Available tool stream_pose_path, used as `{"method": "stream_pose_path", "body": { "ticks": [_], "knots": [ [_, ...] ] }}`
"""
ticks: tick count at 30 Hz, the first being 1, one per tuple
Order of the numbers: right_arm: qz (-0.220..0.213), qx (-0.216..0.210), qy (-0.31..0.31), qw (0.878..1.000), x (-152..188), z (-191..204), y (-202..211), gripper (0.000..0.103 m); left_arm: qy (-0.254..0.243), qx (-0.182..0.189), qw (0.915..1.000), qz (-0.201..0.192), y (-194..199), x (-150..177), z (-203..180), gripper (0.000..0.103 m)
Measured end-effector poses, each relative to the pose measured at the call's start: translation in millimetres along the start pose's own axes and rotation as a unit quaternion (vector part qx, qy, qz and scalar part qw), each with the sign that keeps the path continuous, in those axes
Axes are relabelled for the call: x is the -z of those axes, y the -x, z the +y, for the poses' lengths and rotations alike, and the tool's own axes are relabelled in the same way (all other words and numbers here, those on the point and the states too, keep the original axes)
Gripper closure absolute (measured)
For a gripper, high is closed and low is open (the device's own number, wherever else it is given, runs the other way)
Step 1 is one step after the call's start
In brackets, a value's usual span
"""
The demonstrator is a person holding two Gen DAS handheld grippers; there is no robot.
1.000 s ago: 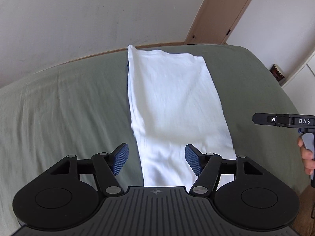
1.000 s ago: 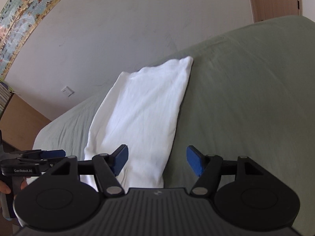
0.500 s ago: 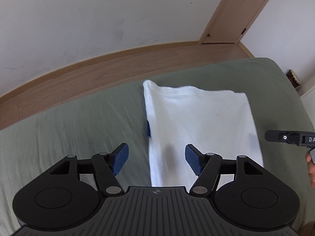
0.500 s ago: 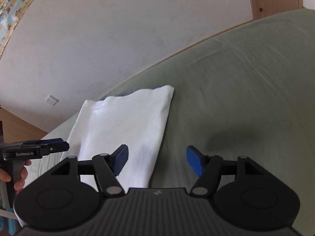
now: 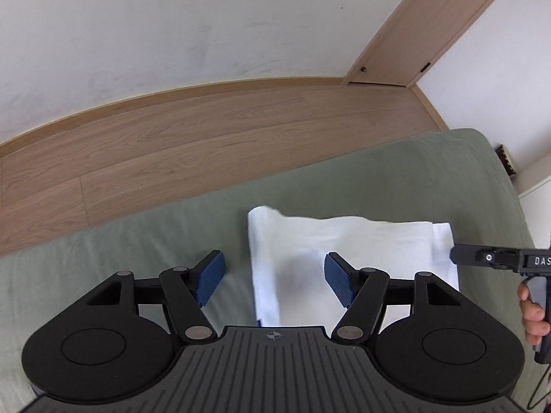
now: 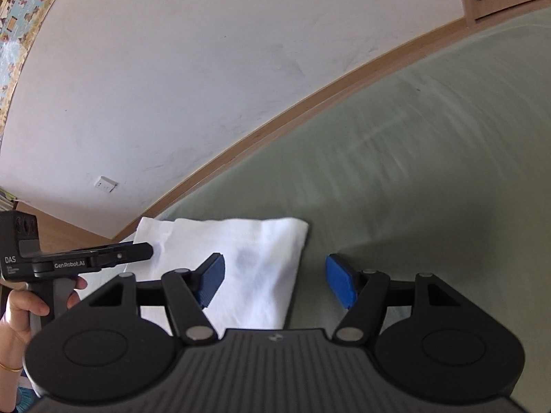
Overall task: Fold clothes
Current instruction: 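Close both tools on the hem end of the strip, then lift the hem end with both tools and fold it over the strip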
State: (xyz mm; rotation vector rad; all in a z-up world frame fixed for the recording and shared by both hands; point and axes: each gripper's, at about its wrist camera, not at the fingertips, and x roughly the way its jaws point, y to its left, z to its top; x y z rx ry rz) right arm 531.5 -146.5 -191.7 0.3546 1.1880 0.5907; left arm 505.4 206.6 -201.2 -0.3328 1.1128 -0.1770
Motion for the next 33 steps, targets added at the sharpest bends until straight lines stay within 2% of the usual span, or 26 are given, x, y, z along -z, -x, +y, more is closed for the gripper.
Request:
{"method": "stream_pose_path", "body": {
  "ticks": [6, 12, 13, 16, 17, 18, 21, 29, 33],
  "knots": [
    [0.002, -0.013, -0.001, 1.000, -5, -2, -8, 0.040, 0.014, 0.033, 0.9993, -0.005, -8, -6, -1, 0.038],
    [0.010, -0.037, -0.008, 0.999, -4, -10, -15, 0.053, 0.004, 0.044, 0.9990, -0.006, -9, -5, -3, 0.040],
    [0.010, -0.041, -0.013, 0.999, -4, -11, -16, 0.059, 0.008, 0.046, 0.9989, -0.007, -9, -4, -1, 0.041],
    [0.016, -0.049, -0.021, 0.998, -4, -12, -21, 0.085, 0.011, 0.041, 0.9991, -0.010, -6, -4, 3, 0.055],
    [0.018, -0.048, -0.018, 0.999, -4, -11, -22, 0.088, 0.008, 0.035, 0.9993, -0.011, -5, -3, 4, 0.065],
    [0.016, -0.046, -0.015, 0.999, -3, -10, -22, 0.089, 0.006, 0.031, 0.9994, -0.012, -4, -3, 5, 0.077],
    [0.013, -0.044, -0.010, 0.999, -1, -2, -18, 0.092, 0.006, 0.029, 0.9994, -0.016, -1, -2, 8, 0.092],
    [-0.010, -0.042, 0.030, 0.999, -6, 26, 11, 0.095, -0.033, 0.033, 0.9976, -0.051, 41, 1, -10, 0.096],
    [-0.024, -0.053, 0.060, 0.997, 2, 48, 38, 0.095, -0.082, 0.039, 0.9942, -0.057, 87, 14, -23, 0.096]
  ]
}}
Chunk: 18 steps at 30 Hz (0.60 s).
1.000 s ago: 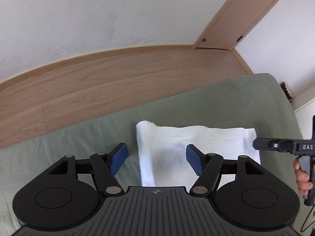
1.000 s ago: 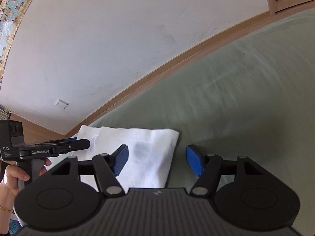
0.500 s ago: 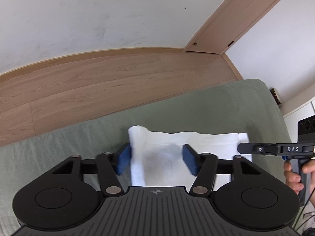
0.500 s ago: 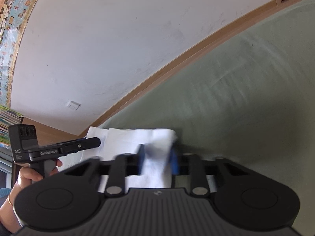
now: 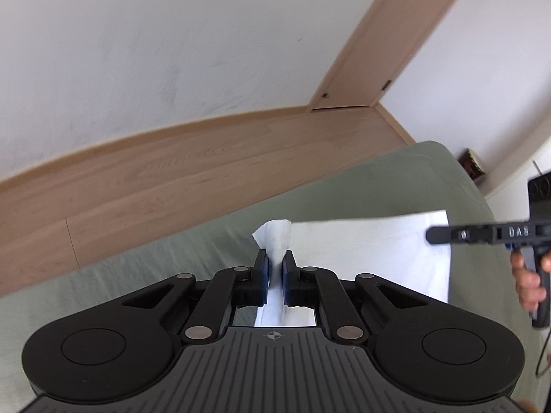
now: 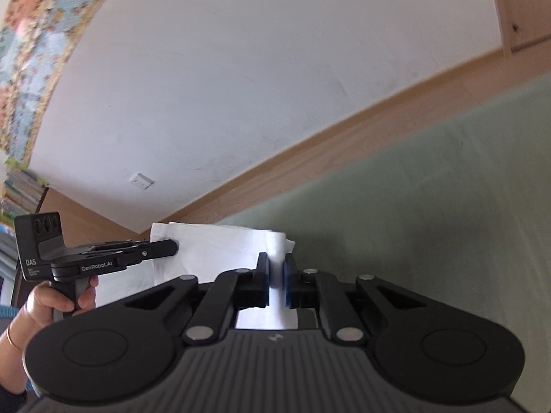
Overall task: Fold clothes
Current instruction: 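Lift the hem end with both tools and fold it over the strip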
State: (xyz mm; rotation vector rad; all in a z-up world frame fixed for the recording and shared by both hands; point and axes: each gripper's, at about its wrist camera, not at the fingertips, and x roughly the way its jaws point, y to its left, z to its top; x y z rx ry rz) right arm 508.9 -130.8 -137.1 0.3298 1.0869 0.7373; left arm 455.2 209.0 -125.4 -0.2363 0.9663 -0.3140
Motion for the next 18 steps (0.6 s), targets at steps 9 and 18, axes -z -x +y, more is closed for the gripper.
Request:
{"method": "stream_pose_path", "body": {
  "ticks": [9, 18],
  "knots": [
    [-0.014, -0.040, 0.077, 0.996, 52, 68, 95, 0.096, -0.109, 0.006, 0.9940, 0.003, 108, 55, -64, 0.096],
    [0.011, -0.048, 0.150, 0.987, 164, 122, 176, 0.097, -0.153, 0.007, 0.9880, 0.017, 177, 154, -120, 0.096]
  ]
}}
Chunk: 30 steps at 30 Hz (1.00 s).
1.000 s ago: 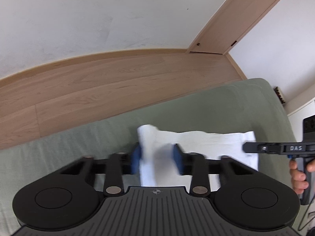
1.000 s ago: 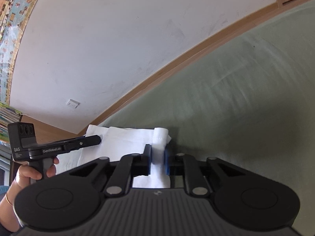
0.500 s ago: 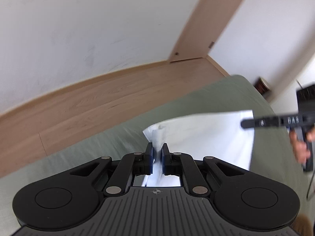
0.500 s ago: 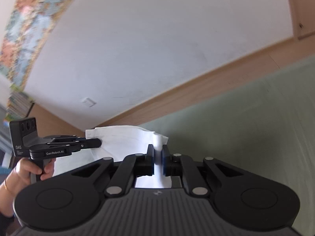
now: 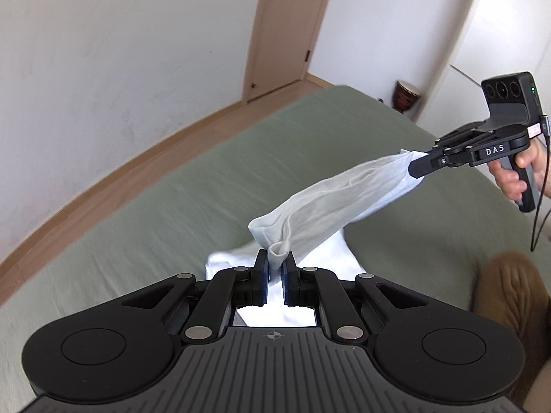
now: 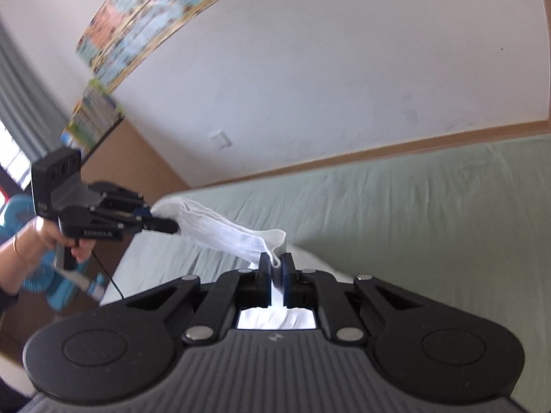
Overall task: Fold clothes
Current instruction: 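Lift the hem end with both tools and fold it over the strip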
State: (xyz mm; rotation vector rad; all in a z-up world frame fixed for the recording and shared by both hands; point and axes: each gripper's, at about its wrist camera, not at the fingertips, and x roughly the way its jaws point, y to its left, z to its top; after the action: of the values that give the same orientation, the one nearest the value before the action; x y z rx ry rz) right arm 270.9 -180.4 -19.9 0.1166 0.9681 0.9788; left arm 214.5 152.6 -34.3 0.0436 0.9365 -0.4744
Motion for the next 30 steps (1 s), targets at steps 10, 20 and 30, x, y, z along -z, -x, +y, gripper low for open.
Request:
{"method": "stream_pose_path", "body": {
  "ticks": [10, 20, 30],
  "knots": [
    [0.070, 0.033, 0.036, 0.996, 111, 54, -10, 0.098, -0.017, -0.008, 0.9978, 0.064, -9, 91, -49, 0.096],
    [0.104, 0.079, 0.053, 0.990, 150, 65, -42, 0.098, -0.045, -0.025, 0.9929, 0.107, -38, 128, -51, 0.096],
    [0.134, 0.098, 0.067, 0.984, 162, 63, -51, 0.098, -0.052, -0.028, 0.9915, 0.116, -49, 136, -44, 0.096]
  ]
}}
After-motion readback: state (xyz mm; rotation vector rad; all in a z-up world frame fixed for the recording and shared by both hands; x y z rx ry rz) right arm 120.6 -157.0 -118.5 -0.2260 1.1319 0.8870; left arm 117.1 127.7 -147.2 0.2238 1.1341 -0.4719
